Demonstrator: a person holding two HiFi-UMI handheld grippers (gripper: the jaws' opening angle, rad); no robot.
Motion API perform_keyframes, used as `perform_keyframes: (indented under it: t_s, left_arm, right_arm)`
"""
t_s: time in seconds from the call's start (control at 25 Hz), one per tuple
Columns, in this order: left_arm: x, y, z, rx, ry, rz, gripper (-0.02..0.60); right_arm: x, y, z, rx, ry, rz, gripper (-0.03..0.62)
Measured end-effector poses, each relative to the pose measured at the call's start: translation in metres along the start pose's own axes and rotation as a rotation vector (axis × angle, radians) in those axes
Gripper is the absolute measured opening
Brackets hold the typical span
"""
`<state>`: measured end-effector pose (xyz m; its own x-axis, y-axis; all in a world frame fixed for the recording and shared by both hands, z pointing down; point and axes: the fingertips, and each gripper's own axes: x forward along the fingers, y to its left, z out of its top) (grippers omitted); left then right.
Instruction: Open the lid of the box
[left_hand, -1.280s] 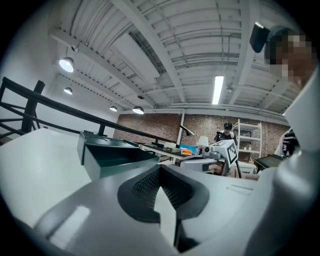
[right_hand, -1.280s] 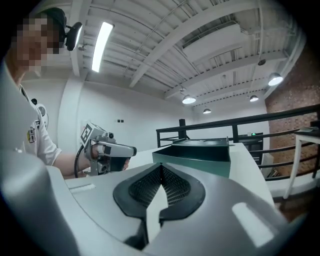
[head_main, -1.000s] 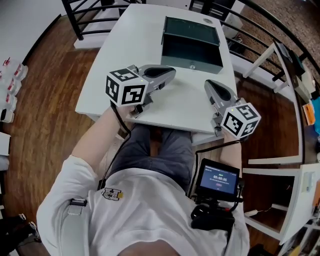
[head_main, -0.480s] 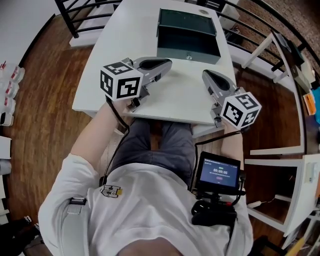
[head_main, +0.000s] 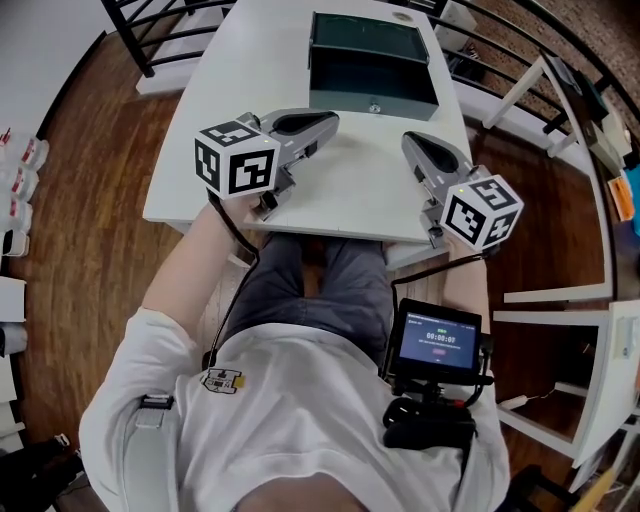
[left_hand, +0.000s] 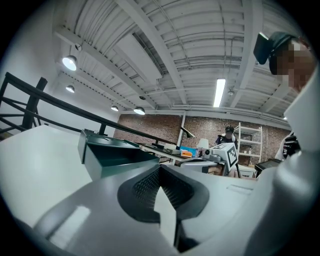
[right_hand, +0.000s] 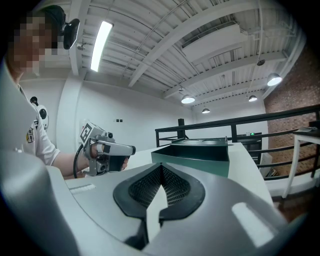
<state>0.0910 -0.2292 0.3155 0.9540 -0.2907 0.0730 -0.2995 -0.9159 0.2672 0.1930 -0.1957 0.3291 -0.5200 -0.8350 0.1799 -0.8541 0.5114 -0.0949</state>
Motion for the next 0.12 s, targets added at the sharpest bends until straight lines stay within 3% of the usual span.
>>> perform_keyframes:
  t_s: [0.12]
  left_arm:
    - [0.0006,0.0013,0.0011,-0.003,-0.005,0.0,0.0]
  right_arm:
    - [0.0012,-0.0011,0.0007,-0.002,-0.002,0.002,-0.002]
